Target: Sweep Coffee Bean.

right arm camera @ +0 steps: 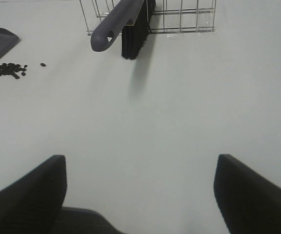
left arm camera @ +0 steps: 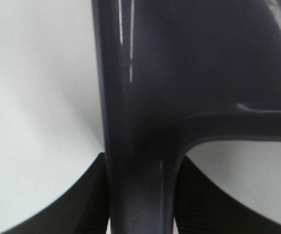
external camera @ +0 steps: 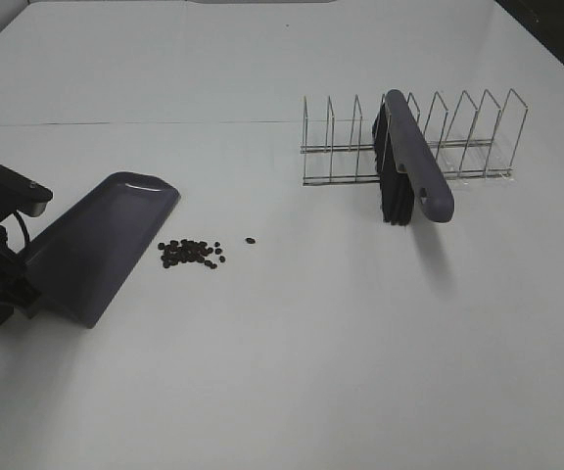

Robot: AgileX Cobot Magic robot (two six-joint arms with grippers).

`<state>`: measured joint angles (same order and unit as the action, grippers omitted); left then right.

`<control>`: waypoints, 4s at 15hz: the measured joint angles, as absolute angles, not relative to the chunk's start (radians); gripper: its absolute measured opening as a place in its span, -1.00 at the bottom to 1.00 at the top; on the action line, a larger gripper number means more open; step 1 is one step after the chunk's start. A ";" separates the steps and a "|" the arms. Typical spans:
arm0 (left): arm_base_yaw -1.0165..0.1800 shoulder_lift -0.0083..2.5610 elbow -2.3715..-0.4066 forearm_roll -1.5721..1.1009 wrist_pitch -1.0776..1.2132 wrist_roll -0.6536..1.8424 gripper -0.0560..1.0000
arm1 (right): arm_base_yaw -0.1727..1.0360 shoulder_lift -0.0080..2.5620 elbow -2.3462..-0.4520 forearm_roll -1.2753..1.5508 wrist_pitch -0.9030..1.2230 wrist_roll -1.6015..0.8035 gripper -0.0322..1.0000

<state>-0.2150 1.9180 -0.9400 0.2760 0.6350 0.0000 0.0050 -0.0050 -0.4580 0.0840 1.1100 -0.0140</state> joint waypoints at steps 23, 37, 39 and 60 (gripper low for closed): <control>-0.215 1.918 -0.940 0.244 0.647 0.000 -0.26 | 0.005 1.709 -1.553 0.114 1.218 -0.014 0.55; -0.215 1.918 -0.940 0.224 0.673 0.000 -0.26 | 0.188 2.395 -2.160 -0.046 1.217 0.107 0.55; -0.215 1.918 -0.940 0.224 0.673 0.000 -0.26 | 0.188 2.423 -2.160 -0.046 1.217 0.118 0.53; -0.215 1.918 -0.940 0.206 0.703 0.000 -0.26 | 0.188 2.337 -2.160 -0.044 1.227 0.170 -0.26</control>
